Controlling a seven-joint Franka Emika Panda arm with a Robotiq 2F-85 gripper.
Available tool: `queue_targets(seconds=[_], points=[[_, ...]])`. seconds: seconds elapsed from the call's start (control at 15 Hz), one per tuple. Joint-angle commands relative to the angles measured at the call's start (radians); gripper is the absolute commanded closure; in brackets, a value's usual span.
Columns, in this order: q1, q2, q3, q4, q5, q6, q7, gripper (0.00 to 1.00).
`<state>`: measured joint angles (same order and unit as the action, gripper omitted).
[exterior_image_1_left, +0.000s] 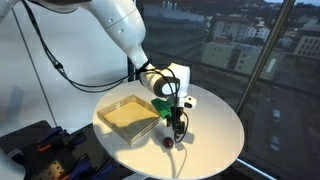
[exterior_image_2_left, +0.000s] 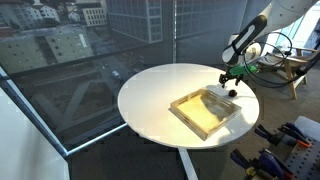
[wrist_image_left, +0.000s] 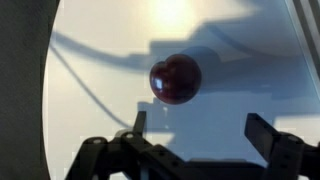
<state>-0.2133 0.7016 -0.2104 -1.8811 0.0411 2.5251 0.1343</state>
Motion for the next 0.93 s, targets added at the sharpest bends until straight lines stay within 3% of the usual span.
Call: queue_targets(seconds=[0.0,0.87], points=[[0.011,-0.06,0.002,-0.031,-0.003,-0.031,-0.002,0.0],[0.093,-0.212,0.011,-0.124,-0.023,-0.068,0.014,0.0]])
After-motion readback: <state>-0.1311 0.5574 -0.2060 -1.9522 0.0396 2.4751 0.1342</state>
